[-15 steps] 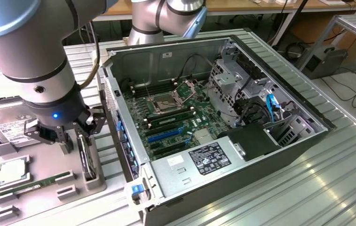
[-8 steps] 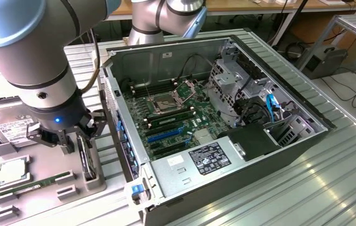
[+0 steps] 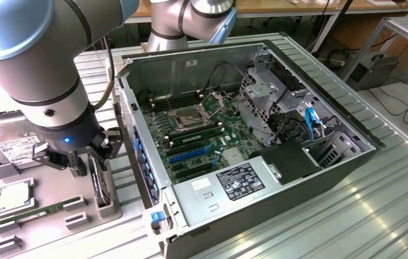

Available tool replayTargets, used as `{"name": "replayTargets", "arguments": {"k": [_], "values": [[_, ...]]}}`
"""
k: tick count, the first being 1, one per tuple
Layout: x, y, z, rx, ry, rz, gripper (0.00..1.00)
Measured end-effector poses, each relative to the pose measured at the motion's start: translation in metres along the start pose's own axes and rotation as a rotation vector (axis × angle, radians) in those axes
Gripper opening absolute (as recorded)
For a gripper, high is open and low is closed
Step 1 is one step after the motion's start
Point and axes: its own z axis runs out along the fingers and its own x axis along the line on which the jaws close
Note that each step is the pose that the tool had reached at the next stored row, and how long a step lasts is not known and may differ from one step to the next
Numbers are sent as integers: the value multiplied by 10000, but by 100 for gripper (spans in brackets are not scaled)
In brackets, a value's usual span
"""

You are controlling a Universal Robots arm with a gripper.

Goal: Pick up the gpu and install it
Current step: 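Pick up the gpu and move the gpu toward the slot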

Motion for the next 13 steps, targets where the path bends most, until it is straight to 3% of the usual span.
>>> {"name": "replayTargets", "arguments": {"k": [2, 3, 5, 6, 8, 13], "values": [[0, 0, 6, 0, -6, 13, 41], [1, 0, 9, 0, -6, 18, 34], [1, -1, 12, 3, -6, 26, 34], [1, -1, 17, 2, -8, 28, 27], [-25, -2, 18, -60, 63, -702, 27], [-62, 4, -70, -222, 131, -807, 26]]}}
